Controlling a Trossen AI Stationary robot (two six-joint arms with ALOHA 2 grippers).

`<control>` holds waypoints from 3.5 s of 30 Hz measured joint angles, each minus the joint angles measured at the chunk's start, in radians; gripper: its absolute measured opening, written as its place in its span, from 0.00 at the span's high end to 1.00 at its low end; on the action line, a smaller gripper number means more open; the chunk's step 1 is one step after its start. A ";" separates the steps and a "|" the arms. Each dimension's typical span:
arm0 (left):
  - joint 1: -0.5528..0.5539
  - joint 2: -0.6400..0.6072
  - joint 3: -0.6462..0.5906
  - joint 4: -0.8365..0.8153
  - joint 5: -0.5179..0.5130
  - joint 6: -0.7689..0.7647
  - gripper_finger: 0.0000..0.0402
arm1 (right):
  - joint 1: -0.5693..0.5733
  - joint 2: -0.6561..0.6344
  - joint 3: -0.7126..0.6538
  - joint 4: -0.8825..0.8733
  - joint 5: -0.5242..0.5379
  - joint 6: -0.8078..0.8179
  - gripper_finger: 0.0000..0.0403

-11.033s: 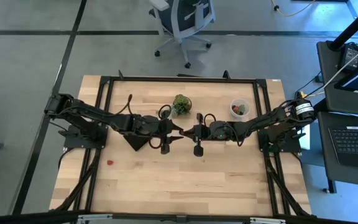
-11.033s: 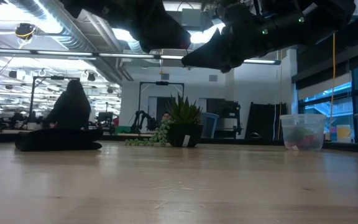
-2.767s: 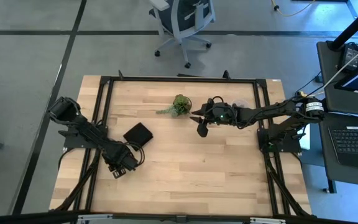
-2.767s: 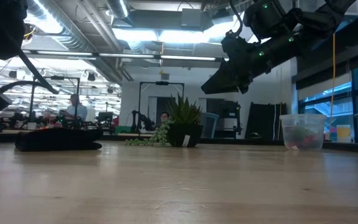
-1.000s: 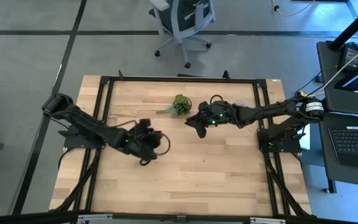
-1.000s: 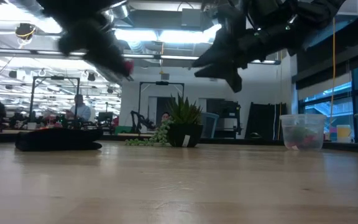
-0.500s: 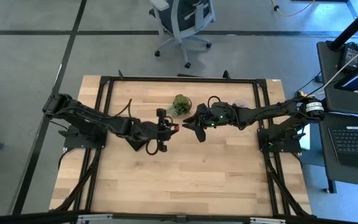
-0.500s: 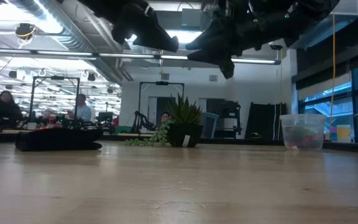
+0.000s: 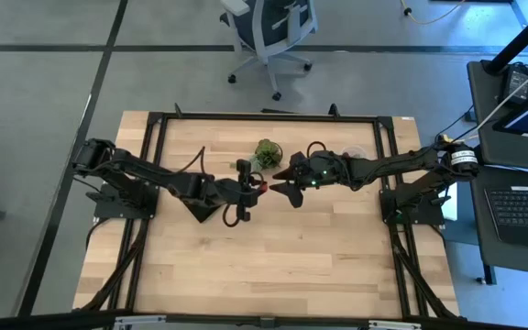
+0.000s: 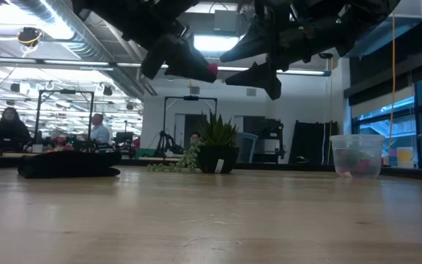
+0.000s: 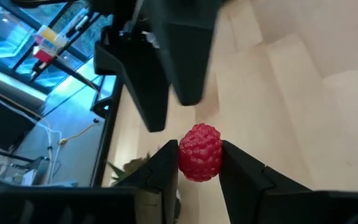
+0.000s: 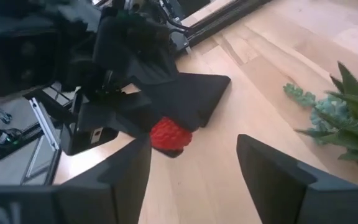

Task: Pick and placing Produce into tupperware
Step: Put the red raspberry into the bin

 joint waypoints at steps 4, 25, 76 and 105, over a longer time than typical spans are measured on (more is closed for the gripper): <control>0.001 -0.001 0.000 0.006 -0.008 0.000 0.77 | 0.000 0.000 0.000 0.001 0.001 -0.017 0.39; 0.009 -0.001 0.000 0.066 -0.031 0.036 0.77 | 0.008 0.000 0.000 0.062 0.012 -0.015 0.39; 0.043 0.005 0.002 0.185 0.114 0.123 0.77 | -0.001 0.002 0.004 0.055 0.004 -0.071 0.71; 0.056 0.002 0.000 -0.075 0.102 -0.304 0.46 | -0.134 -0.071 0.061 -0.420 0.131 -0.083 0.72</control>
